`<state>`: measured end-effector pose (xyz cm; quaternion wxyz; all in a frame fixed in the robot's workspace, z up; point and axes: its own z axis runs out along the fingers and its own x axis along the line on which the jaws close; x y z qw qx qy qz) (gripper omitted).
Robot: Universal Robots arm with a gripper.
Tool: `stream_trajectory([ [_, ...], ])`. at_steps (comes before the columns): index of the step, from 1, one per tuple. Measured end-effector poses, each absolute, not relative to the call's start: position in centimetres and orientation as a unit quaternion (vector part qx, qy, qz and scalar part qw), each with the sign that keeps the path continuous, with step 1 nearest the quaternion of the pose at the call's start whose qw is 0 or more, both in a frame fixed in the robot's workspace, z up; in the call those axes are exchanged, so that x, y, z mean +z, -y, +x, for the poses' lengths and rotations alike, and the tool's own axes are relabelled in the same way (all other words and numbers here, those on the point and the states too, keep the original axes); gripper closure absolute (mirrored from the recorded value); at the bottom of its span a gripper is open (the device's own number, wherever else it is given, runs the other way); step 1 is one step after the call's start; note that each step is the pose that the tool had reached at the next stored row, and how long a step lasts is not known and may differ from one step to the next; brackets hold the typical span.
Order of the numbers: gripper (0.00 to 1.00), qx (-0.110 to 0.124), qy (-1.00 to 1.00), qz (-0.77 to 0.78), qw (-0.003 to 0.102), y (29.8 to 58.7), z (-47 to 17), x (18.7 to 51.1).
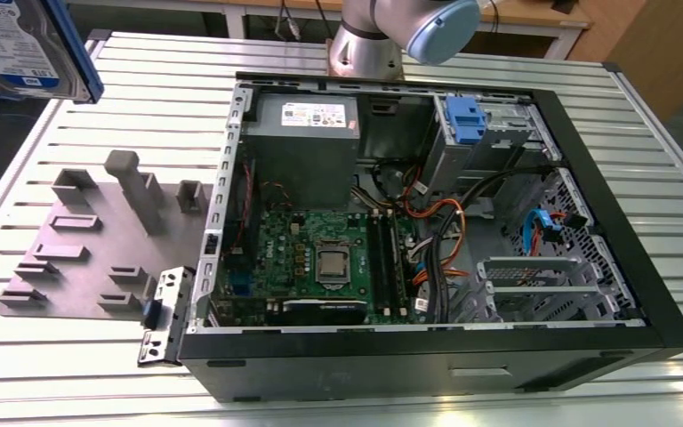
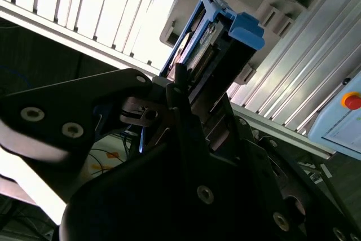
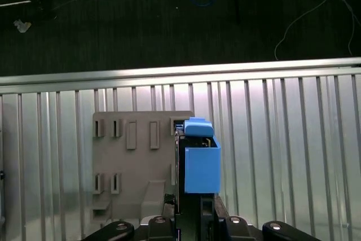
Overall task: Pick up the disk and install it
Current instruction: 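Pick up the disk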
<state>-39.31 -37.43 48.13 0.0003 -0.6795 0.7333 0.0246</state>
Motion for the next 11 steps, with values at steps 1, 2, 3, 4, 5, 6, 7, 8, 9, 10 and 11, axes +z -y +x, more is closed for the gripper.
stream_trajectory([
  [1,0.65,0.025,-0.733,-0.679,0.0,37.43,-39.28,48.14],
  [2,0.65,0.025,-0.733,-0.679,0.0,37.43,-39.23,48.14],
  [3,0.65,0.025,-0.733,-0.679,0.0,37.43,-39.21,48.14],
  [4,0.65,0.025,-0.733,-0.679,0.0,37.43,-39.19,48.13],
  [5,0.65,0.025,-0.733,-0.679,0.0,37.43,-39.15,48.14],
  [6,0.65,0.025,-0.733,-0.68,0.0,37.43,-39.06,48.14],
  [7,0.65,0.025,-0.733,-0.68,0.0,37.43,-38.96,48.14],
  [8,0.65,0.025,-0.733,-0.679,0.0,37.43,-38.88,48.13],
  [9,0.65,0.025,-0.733,-0.679,0.0,37.43,-38.8,48.14],
  [10,0.65,0.025,-0.733,-0.679,0.0,37.43,-38.72,48.14],
  [11,0.65,0.025,-0.733,-0.679,0.0,37.43,-38.69,48.13],
])
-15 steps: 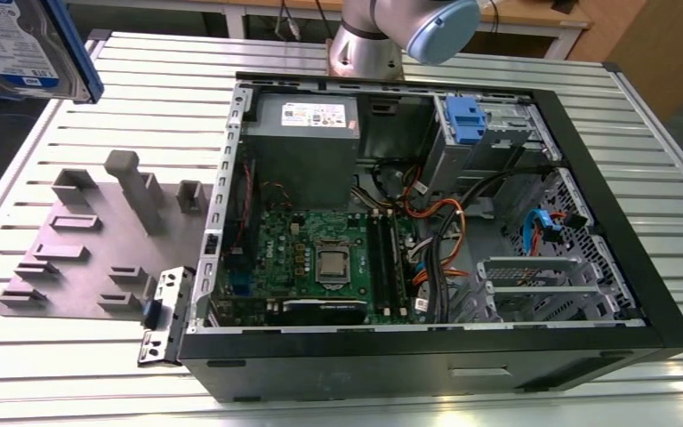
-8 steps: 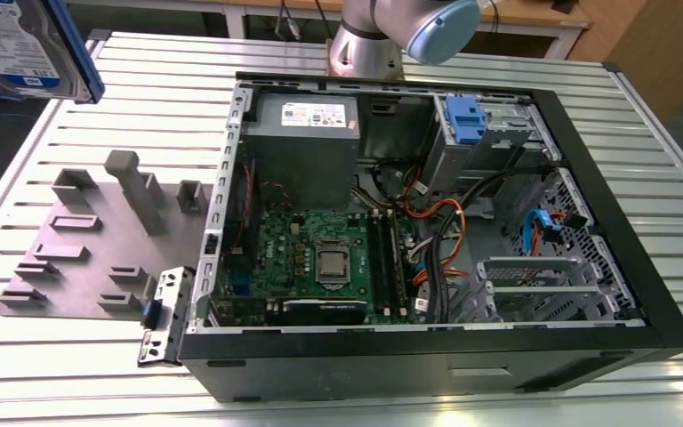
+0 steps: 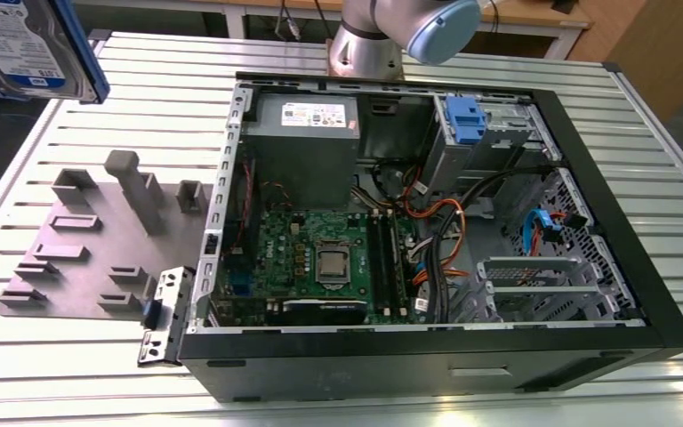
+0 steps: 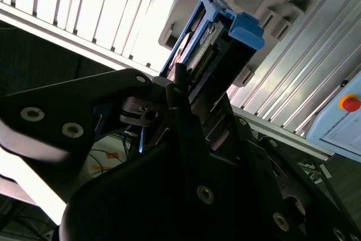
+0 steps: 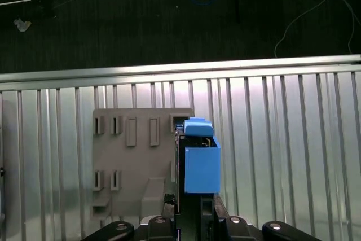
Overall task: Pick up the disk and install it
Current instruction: 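Pick up the disk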
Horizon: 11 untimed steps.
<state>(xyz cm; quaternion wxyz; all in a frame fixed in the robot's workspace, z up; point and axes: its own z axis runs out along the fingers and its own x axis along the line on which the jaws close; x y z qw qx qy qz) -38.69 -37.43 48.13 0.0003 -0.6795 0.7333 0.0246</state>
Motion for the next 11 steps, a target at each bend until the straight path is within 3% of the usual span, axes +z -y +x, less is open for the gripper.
stream_trajectory([
  [11,0.65,0.025,-0.733,-0.679,0.0,37.43,-38.48,48.14],
])
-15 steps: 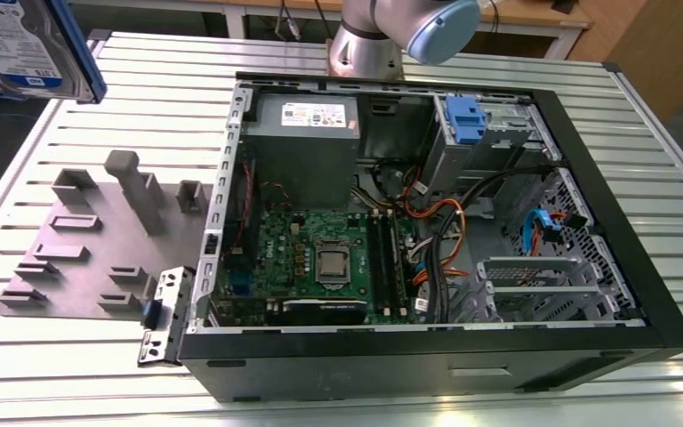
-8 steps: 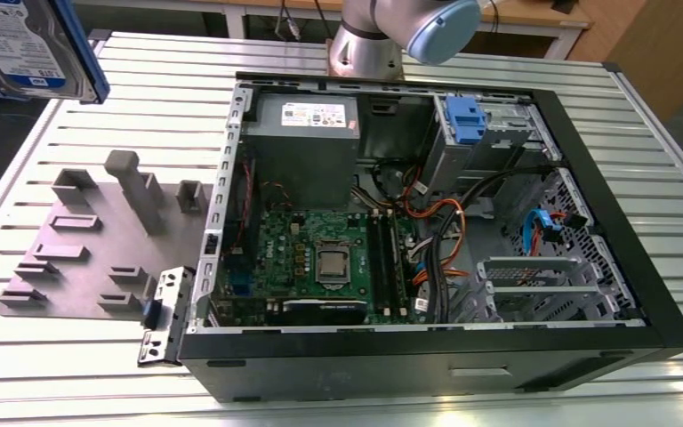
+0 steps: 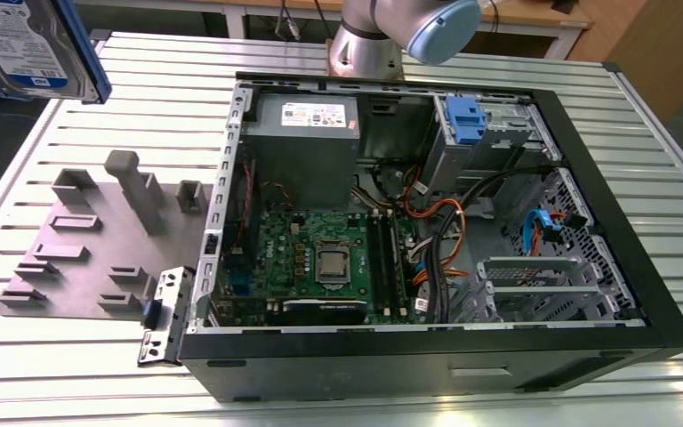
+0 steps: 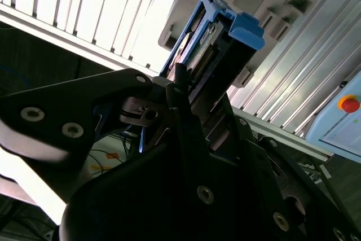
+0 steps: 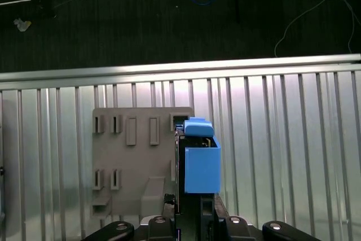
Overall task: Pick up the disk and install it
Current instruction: 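Pick up the disk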
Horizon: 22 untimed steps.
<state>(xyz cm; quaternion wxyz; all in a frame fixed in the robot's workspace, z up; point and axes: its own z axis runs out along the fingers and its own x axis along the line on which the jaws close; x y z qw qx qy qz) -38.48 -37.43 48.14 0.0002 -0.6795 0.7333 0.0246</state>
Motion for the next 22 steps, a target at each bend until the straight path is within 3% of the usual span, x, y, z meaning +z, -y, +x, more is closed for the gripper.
stream_trajectory([
  [22,0.65,0.025,-0.733,-0.68,0.0,37.4,-37.2,48.1],
])
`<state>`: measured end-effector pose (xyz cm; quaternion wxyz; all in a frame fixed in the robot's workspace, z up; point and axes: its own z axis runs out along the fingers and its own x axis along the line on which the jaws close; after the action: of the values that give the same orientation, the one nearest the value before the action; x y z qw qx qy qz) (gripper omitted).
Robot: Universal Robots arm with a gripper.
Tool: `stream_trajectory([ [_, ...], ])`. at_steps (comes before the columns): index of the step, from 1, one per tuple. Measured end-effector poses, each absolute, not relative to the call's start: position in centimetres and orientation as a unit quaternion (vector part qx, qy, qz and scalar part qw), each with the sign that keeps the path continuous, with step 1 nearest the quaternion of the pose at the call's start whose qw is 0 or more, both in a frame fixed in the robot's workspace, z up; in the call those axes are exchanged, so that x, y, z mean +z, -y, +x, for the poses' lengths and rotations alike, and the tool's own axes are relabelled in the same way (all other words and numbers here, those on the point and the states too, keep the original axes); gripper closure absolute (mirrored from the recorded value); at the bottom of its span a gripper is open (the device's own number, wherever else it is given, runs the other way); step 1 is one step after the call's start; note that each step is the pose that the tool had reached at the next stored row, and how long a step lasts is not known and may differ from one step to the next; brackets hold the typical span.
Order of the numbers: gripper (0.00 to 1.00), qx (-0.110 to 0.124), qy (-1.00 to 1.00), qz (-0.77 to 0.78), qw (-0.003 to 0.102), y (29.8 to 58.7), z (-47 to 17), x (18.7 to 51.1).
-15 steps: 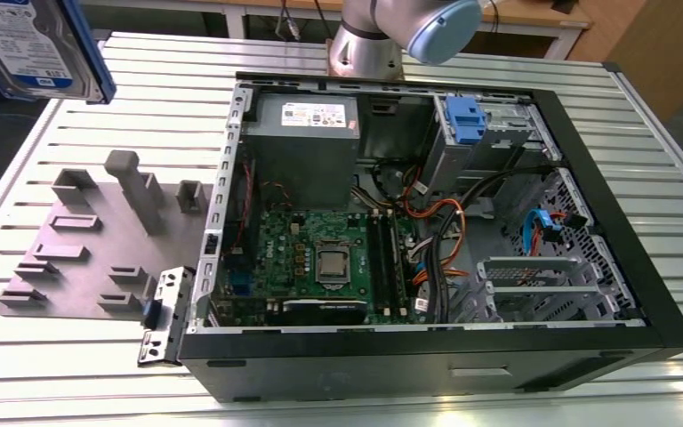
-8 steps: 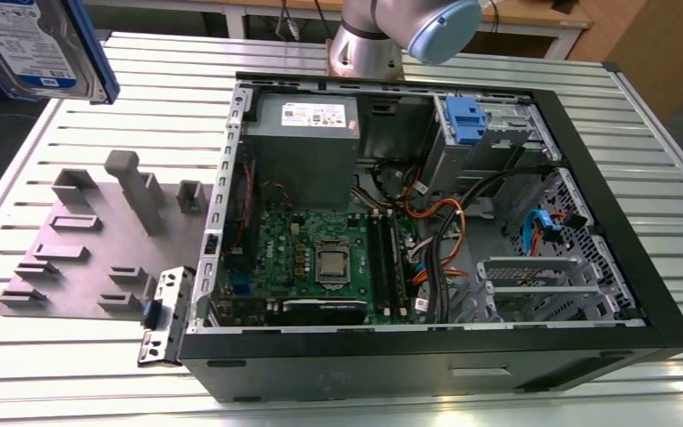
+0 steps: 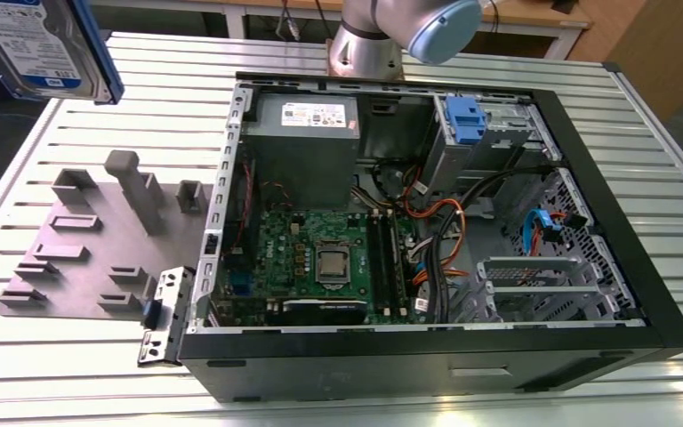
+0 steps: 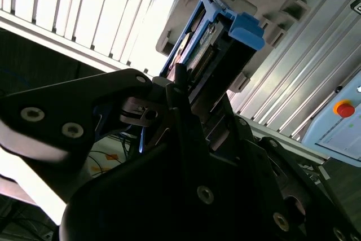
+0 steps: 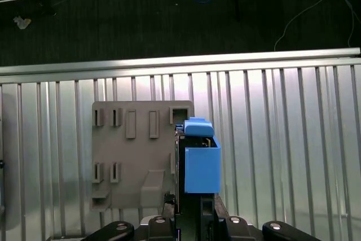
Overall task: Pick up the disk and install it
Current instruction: 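Pick up the disk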
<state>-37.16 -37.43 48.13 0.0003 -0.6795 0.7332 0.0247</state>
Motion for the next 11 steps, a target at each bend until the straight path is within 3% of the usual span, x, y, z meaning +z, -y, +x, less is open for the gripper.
stream_trajectory([
  [11,0.65,0.025,-0.733,-0.679,0.0,37.43,-36.48,48.13],
])
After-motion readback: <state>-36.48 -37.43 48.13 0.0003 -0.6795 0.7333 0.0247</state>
